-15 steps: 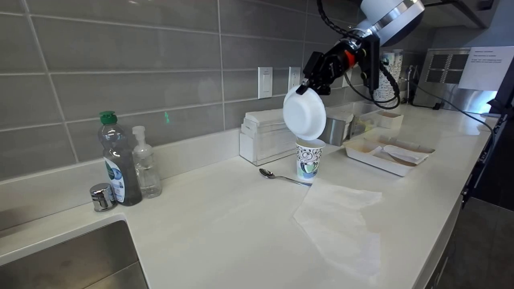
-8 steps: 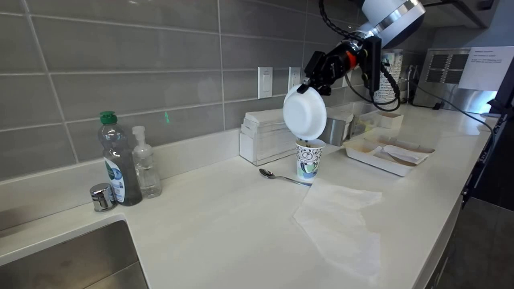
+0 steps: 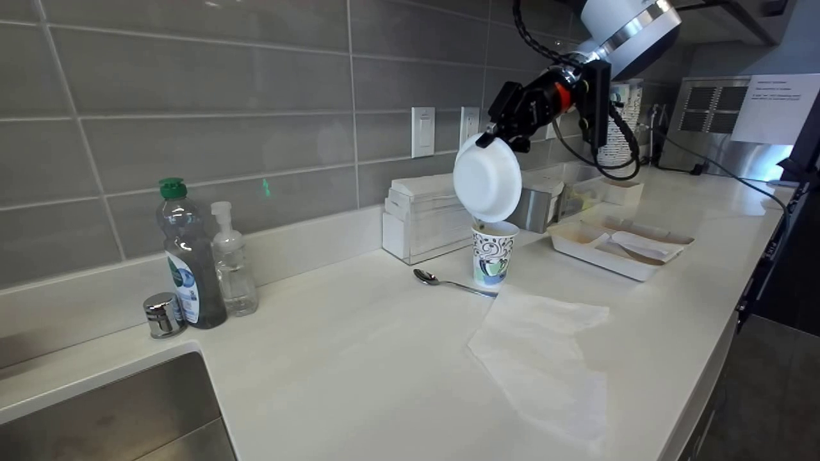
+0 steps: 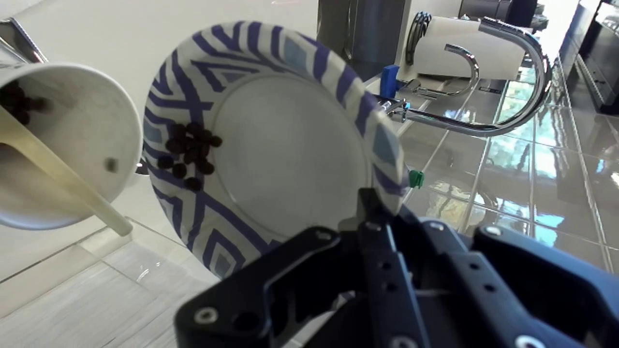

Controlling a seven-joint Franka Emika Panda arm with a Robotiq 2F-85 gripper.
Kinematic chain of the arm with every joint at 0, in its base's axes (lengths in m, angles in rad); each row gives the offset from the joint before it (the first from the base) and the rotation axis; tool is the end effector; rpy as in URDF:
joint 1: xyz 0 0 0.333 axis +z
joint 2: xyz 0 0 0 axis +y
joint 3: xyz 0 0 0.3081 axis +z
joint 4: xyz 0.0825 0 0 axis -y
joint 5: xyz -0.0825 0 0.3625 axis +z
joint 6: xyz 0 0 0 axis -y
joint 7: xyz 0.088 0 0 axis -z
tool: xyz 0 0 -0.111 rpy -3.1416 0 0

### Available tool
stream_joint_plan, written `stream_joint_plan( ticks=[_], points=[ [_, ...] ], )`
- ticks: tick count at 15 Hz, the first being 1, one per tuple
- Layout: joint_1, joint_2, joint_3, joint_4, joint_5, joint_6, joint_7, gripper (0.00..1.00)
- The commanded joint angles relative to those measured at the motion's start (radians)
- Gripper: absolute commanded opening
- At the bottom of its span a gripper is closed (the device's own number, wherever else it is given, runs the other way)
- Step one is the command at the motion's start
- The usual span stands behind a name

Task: Pick up the plate and pour it's contents in the cup

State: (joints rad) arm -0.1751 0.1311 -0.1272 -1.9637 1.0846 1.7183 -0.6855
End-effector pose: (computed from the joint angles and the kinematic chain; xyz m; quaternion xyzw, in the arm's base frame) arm 0.5453 -0.0781 0.4260 -0.8626 0.0065 -0.0880 0.4981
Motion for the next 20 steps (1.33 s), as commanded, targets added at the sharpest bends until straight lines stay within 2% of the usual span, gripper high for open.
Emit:
stream_joint_plan(
  ticks=[1, 20],
  points=[
    [-0.012, 0.017, -0.009, 0.01, 0.036, -0.052, -0.029, 0.01],
    [-0.051, 0.044, -0.045, 0.01, 0.145, -0.15, -0.093, 0.01]
  ],
)
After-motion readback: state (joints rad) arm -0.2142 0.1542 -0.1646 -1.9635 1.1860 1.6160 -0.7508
